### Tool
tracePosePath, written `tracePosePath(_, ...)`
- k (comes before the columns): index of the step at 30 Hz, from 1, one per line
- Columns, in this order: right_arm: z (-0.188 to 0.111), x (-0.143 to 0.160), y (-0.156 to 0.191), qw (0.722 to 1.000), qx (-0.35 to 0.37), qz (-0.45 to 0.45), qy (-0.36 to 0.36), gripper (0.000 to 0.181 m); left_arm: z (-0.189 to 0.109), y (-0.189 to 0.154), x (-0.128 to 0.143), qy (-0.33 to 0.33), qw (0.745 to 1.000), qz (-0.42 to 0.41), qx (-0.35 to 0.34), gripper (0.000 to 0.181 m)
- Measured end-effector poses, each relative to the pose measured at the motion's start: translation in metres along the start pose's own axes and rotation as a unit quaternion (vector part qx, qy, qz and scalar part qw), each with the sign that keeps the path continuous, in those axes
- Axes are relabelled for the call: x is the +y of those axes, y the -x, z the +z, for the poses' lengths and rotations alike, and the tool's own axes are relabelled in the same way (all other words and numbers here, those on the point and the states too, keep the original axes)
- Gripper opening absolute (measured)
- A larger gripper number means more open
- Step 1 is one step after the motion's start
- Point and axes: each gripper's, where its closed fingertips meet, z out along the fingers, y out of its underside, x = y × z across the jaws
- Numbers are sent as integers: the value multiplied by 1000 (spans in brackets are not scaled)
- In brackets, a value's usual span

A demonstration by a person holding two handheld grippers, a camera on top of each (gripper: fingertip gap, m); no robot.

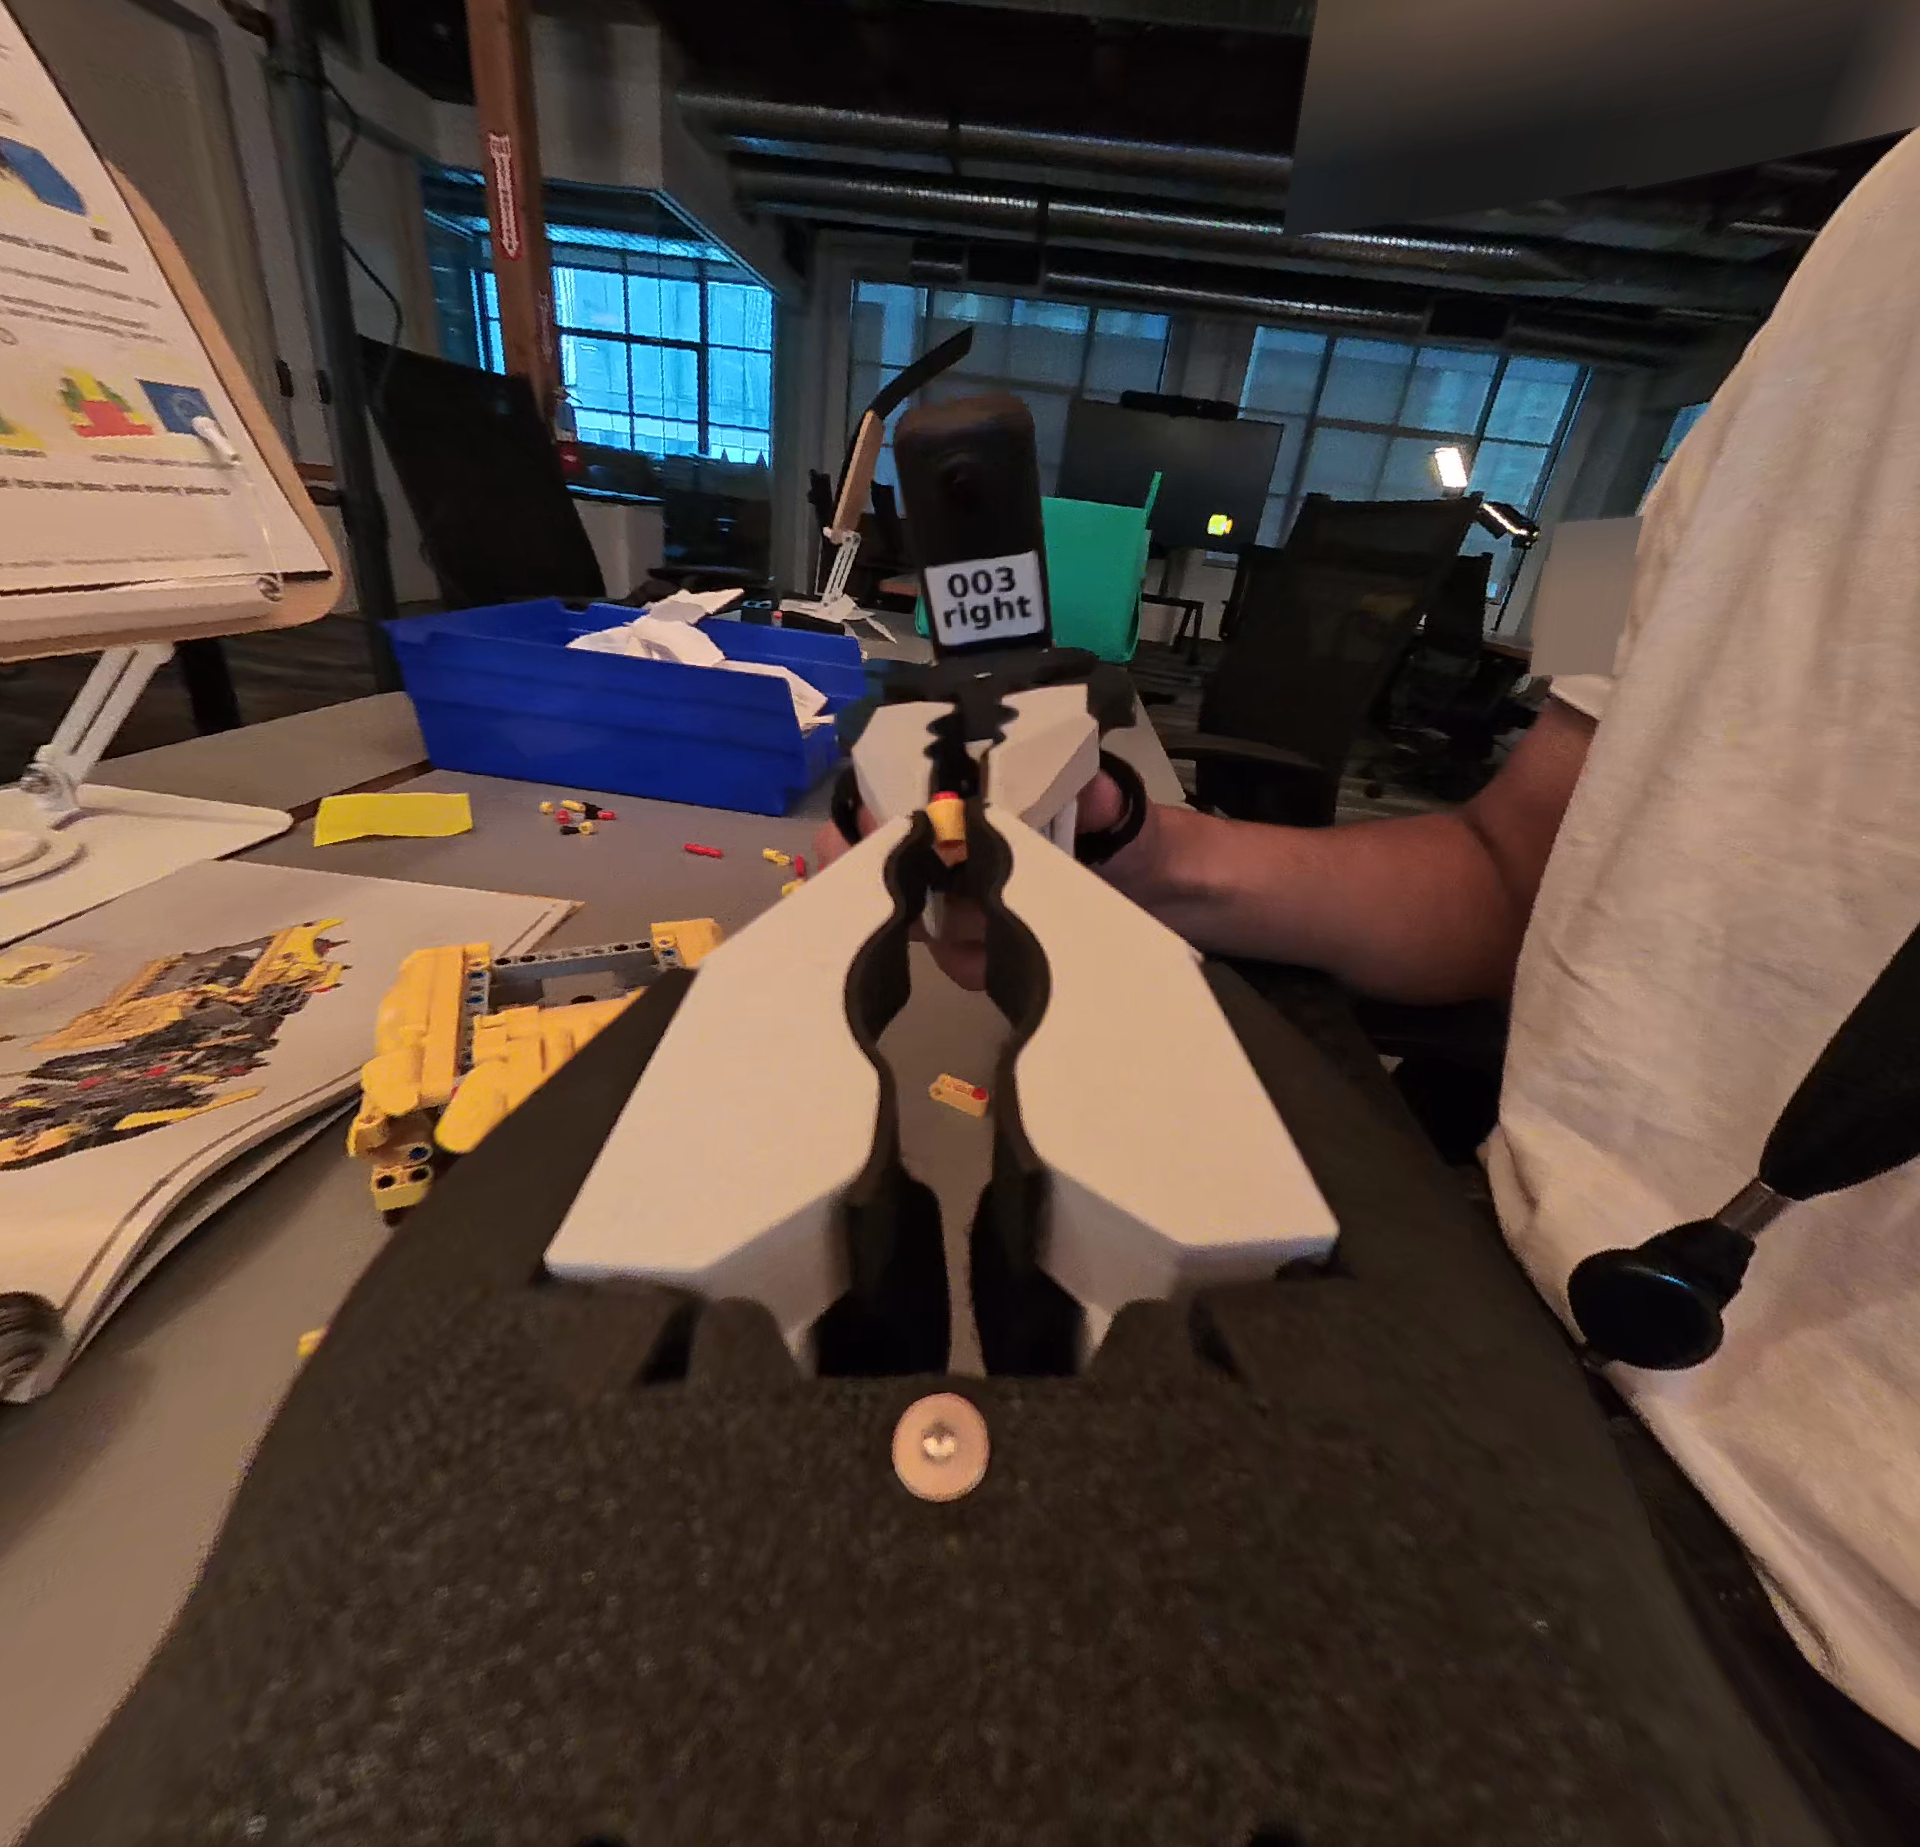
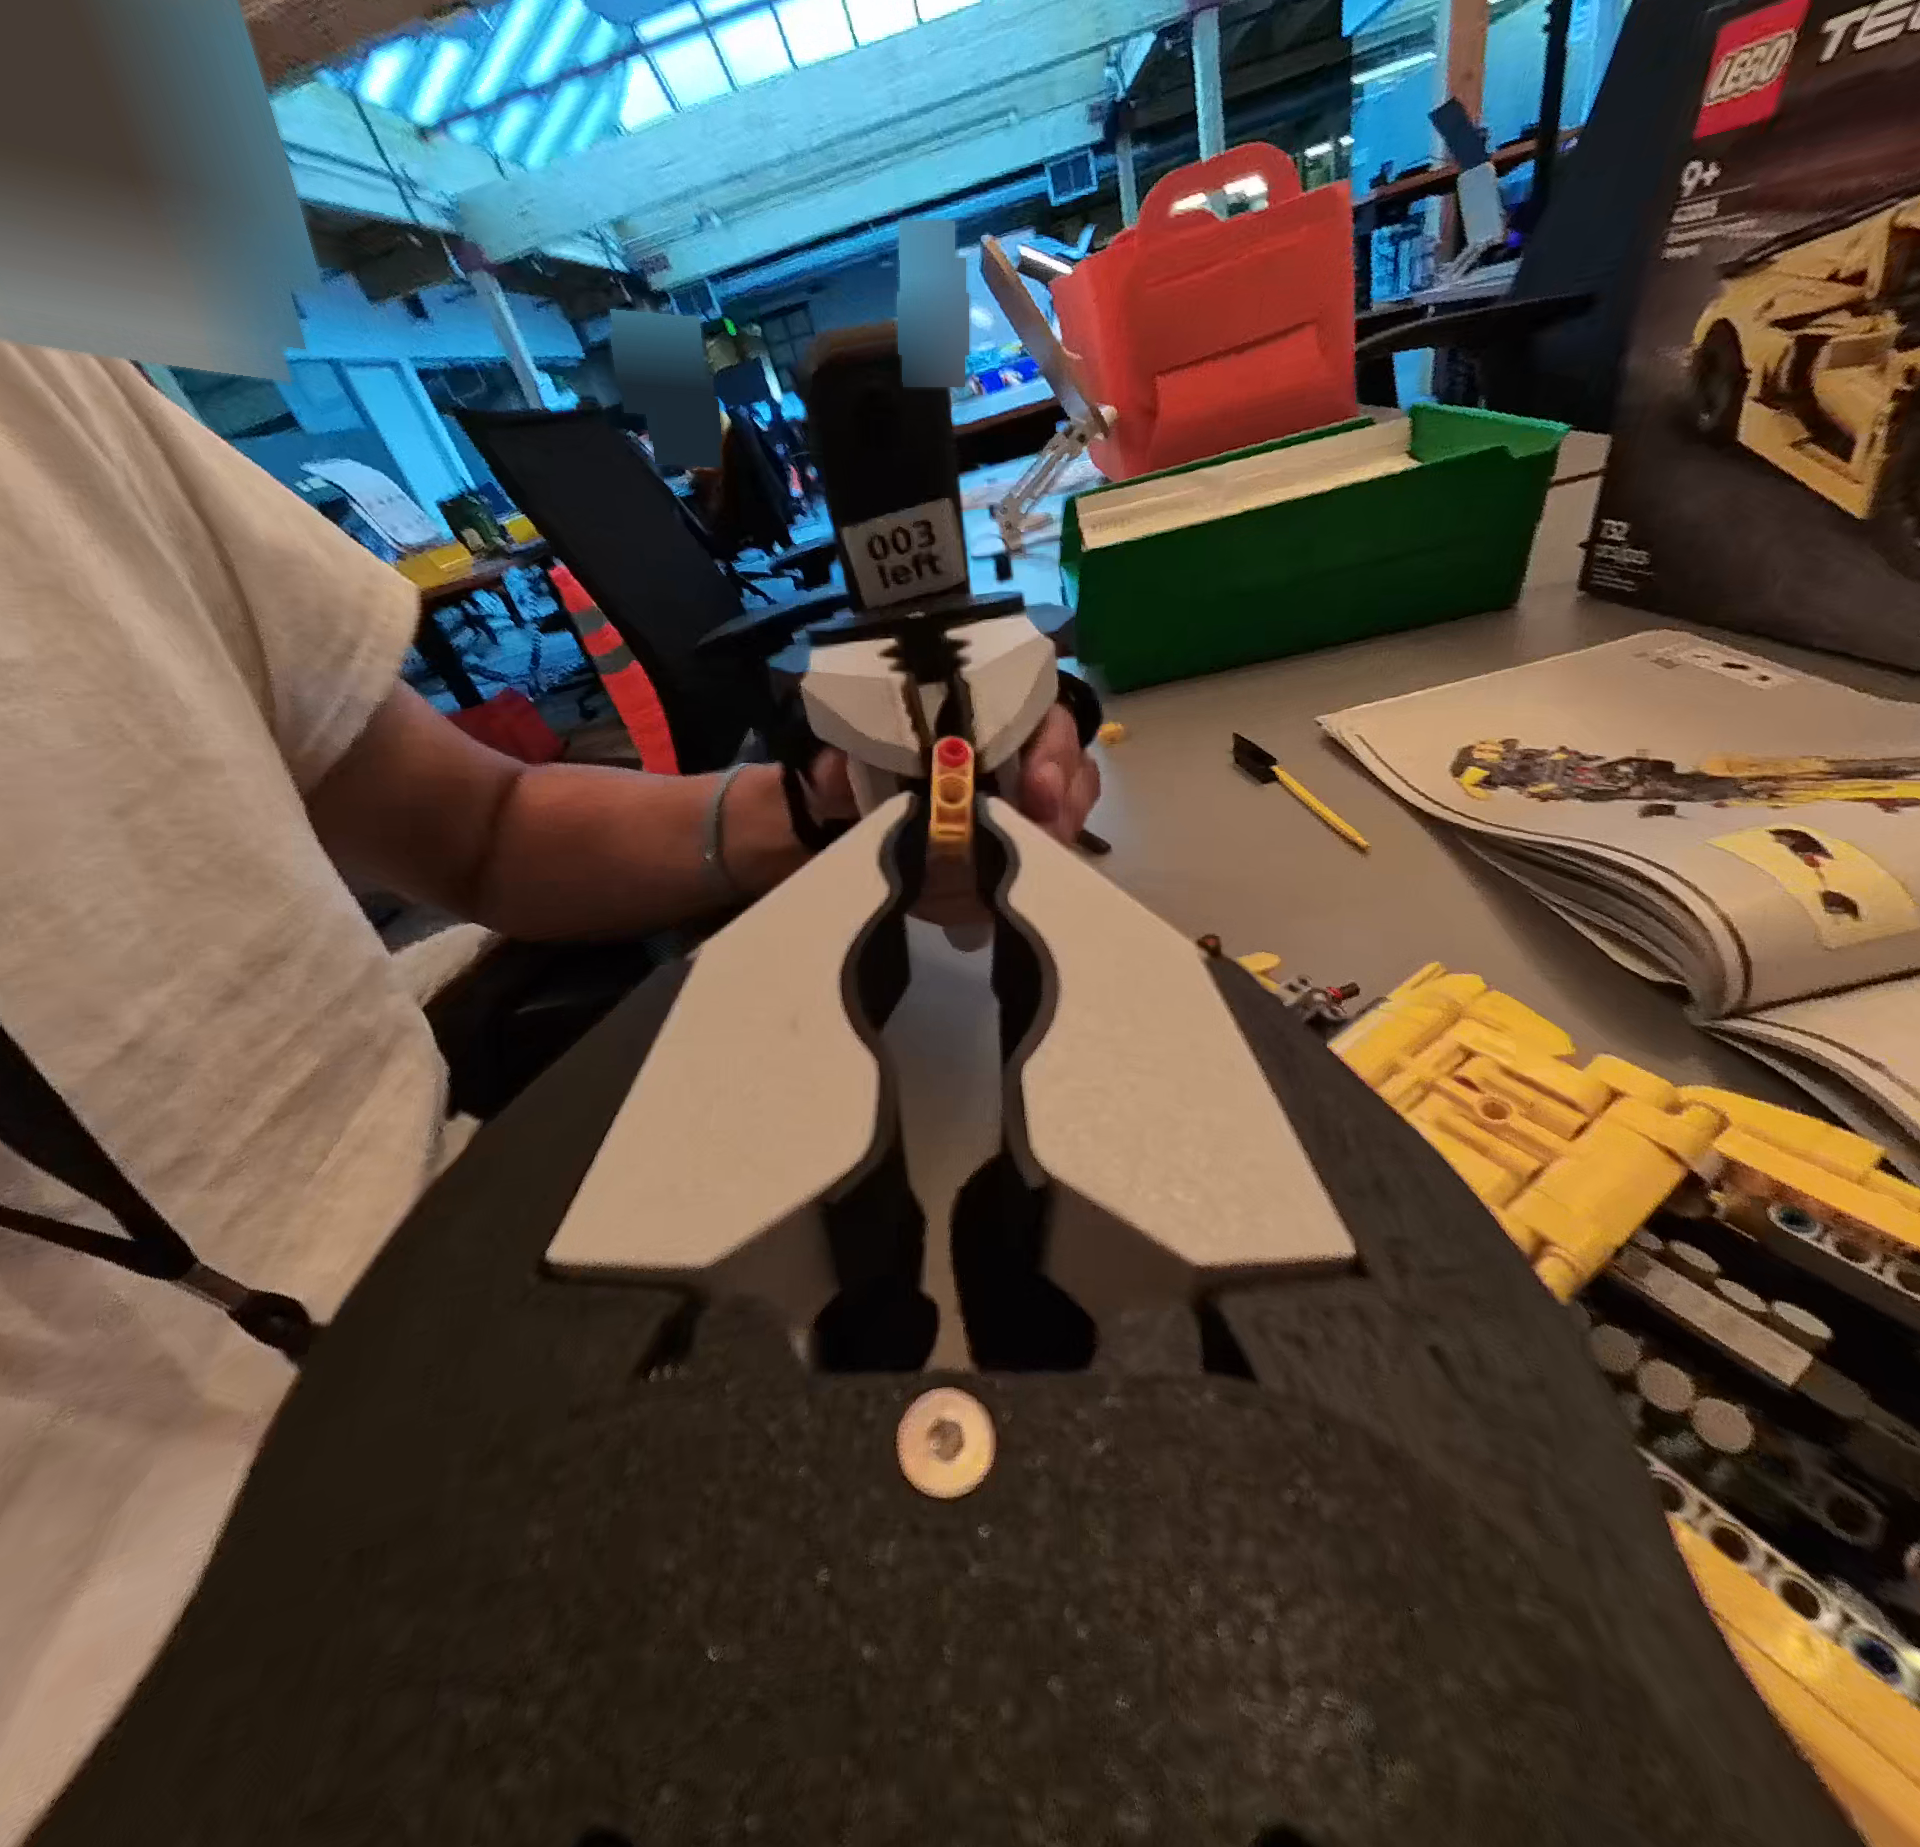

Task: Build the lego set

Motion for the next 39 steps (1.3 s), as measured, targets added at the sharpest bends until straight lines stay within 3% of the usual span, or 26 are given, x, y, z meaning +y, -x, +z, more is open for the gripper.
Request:
tracePosePath(2,-1,0,-4,999,27,-34,10,7,1,3,2,4,1000,-2,-9,7)
tracePosePath(4,-5,1,-21,988,110,-106,29,7,1,19,8,16,998,-18,-51,7)
tracePosePath(6,-12,4,-41,949,222,-213,69,7,0,37,21,43,993,-64,-84,25)
tracePosePath(9,-13,3,-48,882,316,-333,104,7,3,38,18,24,987,-145,-60,28)
tracePosePath(13,-7,-4,-40,824,359,-425,112,7,5,37,15,10,985,-166,-46,19)
tracePosePath(21,1,1,-33,771,359,-508,134,7,4,31,10,-5,982,-185,-22,10)
tracePosePath(24,2,7,-37,793,352,-478,136,7,3,33,15,11,984,-176,-35,9)
tracePosePath(29,0,12,-37,894,286,-331,94,14,1,31,17,35,991,-113,-55,9)
tracePosePath(31,0,16,-30,935,227,-258,83,14,0,26,15,34,994,-96,-45,9)
tracePosePath(33,2,28,-27,966,169,-175,92,30,1,17,13,30,996,-77,-26,9)
tracePosePath(36,3,41,-3,987,57,-106,109,19,6,5,19,48,998,-37,-10,10)
tracePosePath(39,-3,41,6,989,20,-98,105,9,8,0,27,73,997,10,-11,9)
